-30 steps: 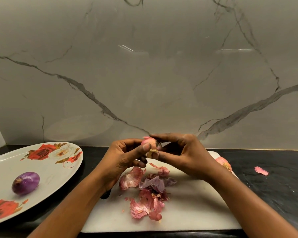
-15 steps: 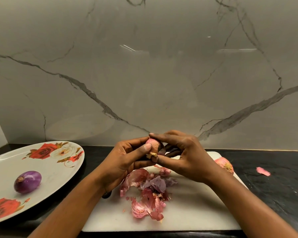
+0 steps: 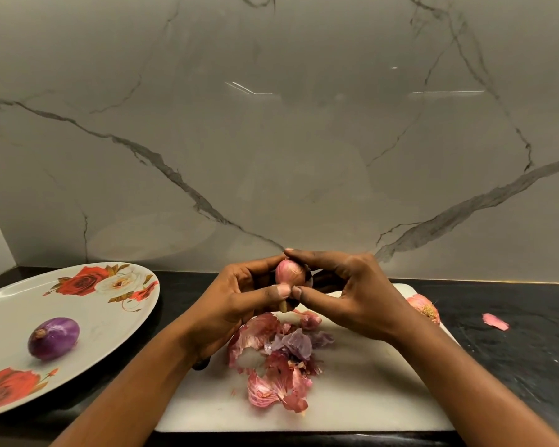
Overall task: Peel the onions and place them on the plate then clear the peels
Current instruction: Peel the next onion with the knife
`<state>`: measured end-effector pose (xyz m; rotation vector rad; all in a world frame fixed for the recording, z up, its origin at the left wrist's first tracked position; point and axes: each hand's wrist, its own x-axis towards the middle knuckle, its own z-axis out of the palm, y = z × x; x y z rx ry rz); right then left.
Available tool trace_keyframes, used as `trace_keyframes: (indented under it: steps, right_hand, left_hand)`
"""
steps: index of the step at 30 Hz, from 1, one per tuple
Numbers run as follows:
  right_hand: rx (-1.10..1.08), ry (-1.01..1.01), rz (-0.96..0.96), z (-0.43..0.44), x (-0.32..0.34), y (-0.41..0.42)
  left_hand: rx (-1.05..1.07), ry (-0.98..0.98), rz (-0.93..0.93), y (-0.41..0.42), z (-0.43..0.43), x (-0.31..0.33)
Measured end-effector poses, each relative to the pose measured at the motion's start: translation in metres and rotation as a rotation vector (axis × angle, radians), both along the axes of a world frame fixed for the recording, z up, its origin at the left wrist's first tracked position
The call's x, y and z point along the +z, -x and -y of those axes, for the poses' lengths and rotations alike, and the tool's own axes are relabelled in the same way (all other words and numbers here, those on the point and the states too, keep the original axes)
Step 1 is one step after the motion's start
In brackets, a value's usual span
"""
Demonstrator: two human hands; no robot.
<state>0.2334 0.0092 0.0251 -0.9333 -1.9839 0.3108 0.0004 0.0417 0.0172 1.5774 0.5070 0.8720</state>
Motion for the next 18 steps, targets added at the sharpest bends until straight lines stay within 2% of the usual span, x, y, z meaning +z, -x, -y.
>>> trace_keyframes:
  steps: [4,13,18]
  right_hand:
    - [-0.042,-0.064,0.098,-0.0011,0.0005,-0.0023]
    - [0.014,-0.037,-0.024,-0.0057,-0.0047,-0.0023]
    - [-0.003,-0.061,-0.013,-0.0062,-0.0046,-0.0022]
  left_hand:
    - [0.013,-0.065,-0.065,-0.0005,0.0023,0.001]
    - [0.057,-0.072,-0.022,-0.0027,0.0,0.0007]
    - [0.051,-0.079,-0.021,-0.0012,-0.0009,-0.0008]
